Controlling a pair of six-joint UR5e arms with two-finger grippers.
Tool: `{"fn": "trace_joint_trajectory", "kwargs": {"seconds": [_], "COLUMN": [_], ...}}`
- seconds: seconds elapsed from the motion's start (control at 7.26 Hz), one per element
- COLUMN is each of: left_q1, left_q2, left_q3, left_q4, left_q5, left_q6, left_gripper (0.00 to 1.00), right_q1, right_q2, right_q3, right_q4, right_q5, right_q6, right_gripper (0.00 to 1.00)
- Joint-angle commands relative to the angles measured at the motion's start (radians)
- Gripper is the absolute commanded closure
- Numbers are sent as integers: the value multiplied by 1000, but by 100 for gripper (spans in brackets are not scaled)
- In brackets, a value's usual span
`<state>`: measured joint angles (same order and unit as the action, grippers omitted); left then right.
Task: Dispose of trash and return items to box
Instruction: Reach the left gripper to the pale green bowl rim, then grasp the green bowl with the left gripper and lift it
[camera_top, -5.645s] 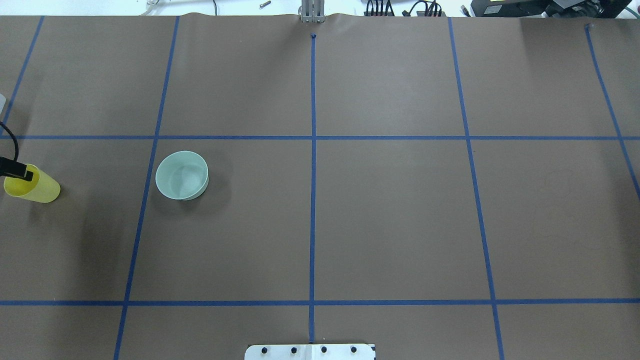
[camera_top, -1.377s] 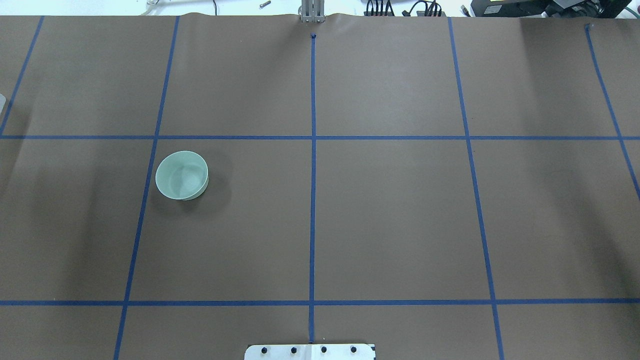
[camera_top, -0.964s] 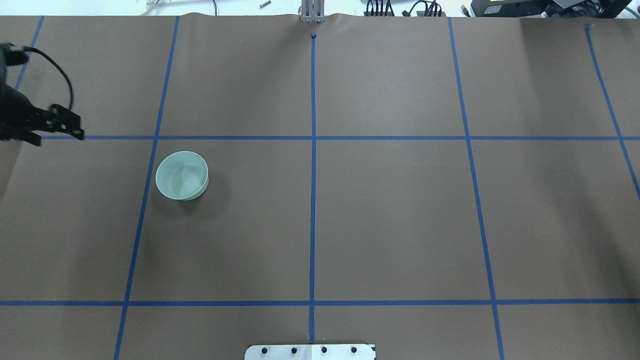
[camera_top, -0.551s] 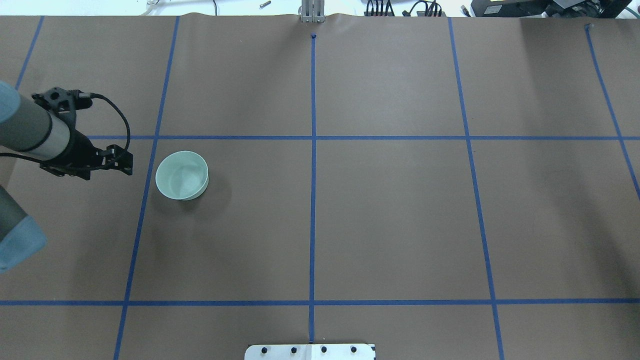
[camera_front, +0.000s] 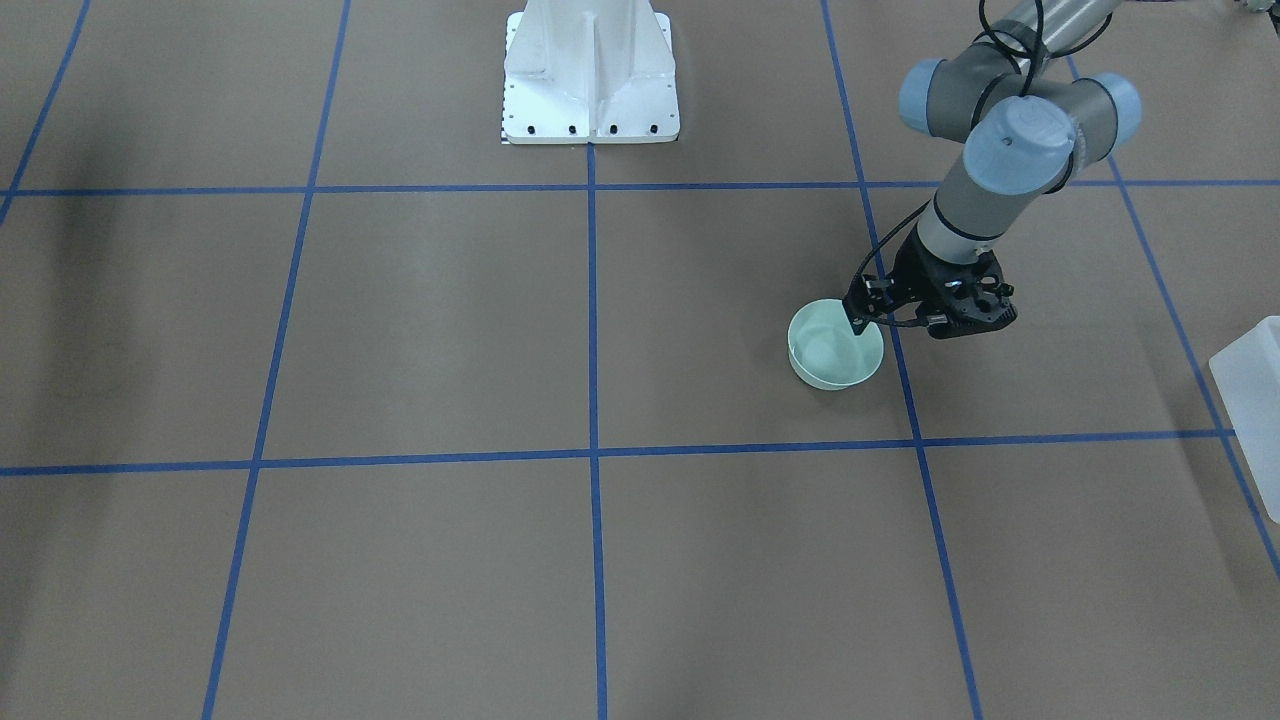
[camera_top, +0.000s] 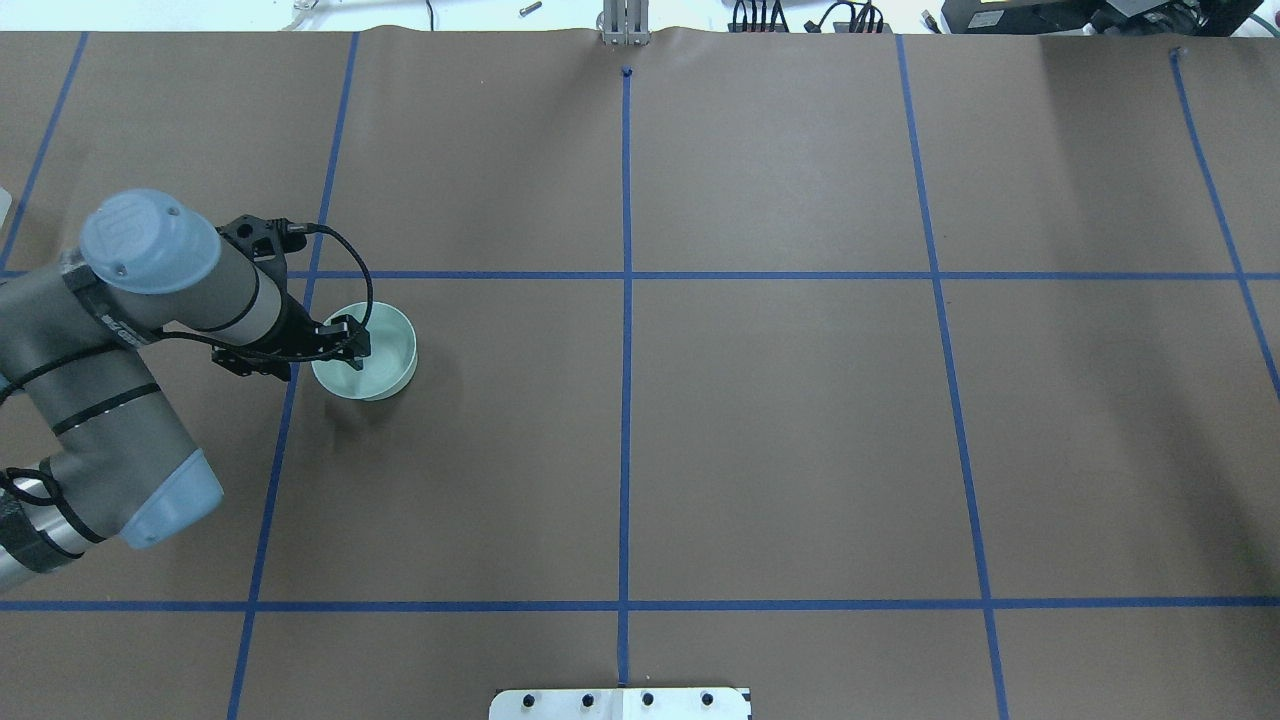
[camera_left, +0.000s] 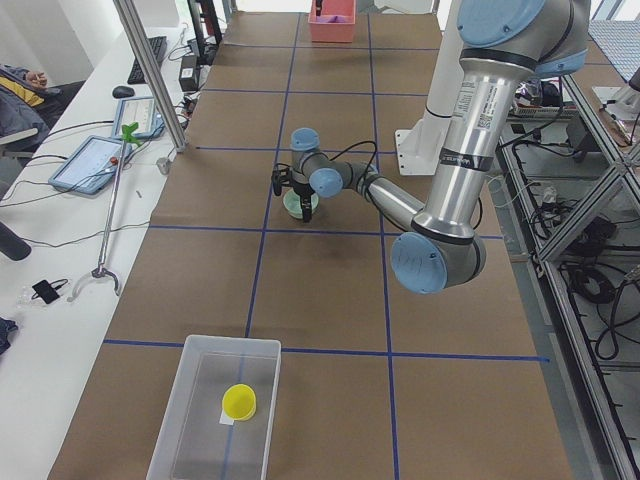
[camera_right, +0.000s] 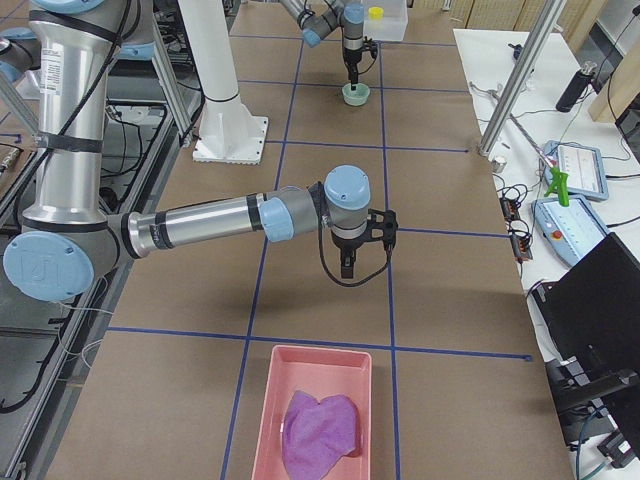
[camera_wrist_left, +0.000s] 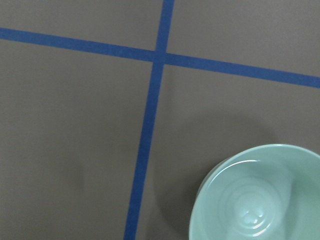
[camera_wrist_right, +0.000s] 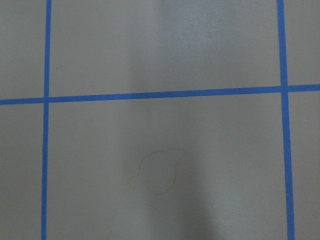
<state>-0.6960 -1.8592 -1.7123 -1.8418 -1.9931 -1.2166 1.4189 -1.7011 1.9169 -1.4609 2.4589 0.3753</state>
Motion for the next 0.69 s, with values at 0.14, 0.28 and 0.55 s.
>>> {"fn": "trace_joint_trajectory", "kwargs": {"seconds": [0.14, 0.28, 0.55], "left_q1": [36, 35, -5], "left_q2": [-8, -8, -6], "left_q3": [5, -16, -91], "left_q4": [4, 9, 13], "left_q5": [36, 11, -7], "left_q6": [-47, -47, -52], "left_gripper": [100, 100, 100], "right_q1": [0, 0, 0], "right_q2": [0, 0, 0], "right_q3": [-1, -1, -1], "right_q4": [-1, -1, 1], "right_q5": [0, 0, 0], "right_q6": [-1, -1, 1], "right_gripper": [0, 0, 0]}}
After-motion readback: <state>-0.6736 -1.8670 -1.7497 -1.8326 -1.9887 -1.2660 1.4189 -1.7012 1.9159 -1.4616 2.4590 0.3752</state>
